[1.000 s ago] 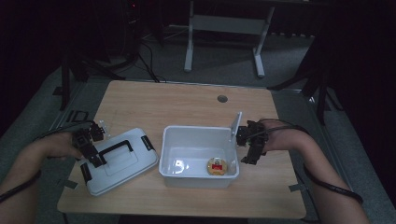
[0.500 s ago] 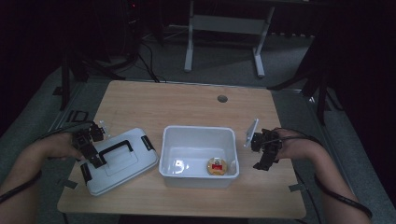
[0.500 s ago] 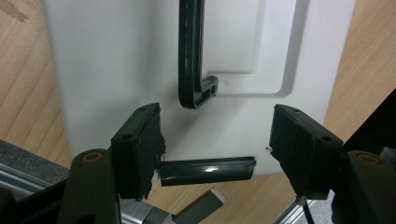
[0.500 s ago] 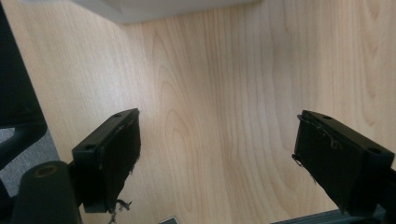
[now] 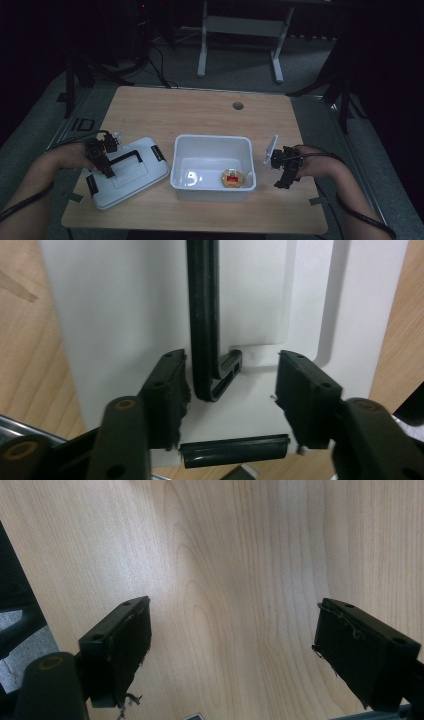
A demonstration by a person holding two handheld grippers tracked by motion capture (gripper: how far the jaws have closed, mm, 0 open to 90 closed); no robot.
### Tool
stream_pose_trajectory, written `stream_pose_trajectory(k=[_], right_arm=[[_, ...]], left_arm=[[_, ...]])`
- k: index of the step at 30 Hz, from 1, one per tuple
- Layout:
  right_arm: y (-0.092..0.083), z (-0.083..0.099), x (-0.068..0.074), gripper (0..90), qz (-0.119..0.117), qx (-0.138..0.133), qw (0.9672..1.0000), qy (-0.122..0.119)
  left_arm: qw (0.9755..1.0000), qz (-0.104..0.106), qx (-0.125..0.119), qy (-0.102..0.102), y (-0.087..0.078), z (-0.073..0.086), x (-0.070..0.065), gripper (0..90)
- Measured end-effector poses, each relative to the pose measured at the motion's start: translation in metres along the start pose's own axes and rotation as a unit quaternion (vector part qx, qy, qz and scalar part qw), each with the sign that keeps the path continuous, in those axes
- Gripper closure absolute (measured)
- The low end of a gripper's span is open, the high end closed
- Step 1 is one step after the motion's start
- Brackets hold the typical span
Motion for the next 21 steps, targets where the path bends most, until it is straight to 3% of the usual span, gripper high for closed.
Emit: stream_pose_trajectory(k=[6,14,21], right_arm=[[0.0012,0.0026,-0.0013,14.9,0.001,0.000,1.0000,0.005],[0.0012,0.0033,-0.0028,15.1,0.002,0.000,1.0000,0.009],[0.0042,0.0024,-0.0029,15.1,0.001,0.006,1.0000,0.007]], left_arm=[[0.9999,0.003,0.016,0.001,0.0029,-0.0014,-0.0017,59.6],[0.9994,-0.013,0.033,0.003,0.0076,-0.0028,-0.0025,63.5],[0.9994,-0.019,0.029,-0.006,0.0077,-0.0019,-0.0010,73.7]])
Point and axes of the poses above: each handheld gripper's, and its own axes: y roughly forward along the jaws, z roughly out of its underside, x roughly to its left, the point moved 4 cm from there along y, roughly forward along the jaws, and after that the axes turned 5 degrees about y, right-handed, at the moved point
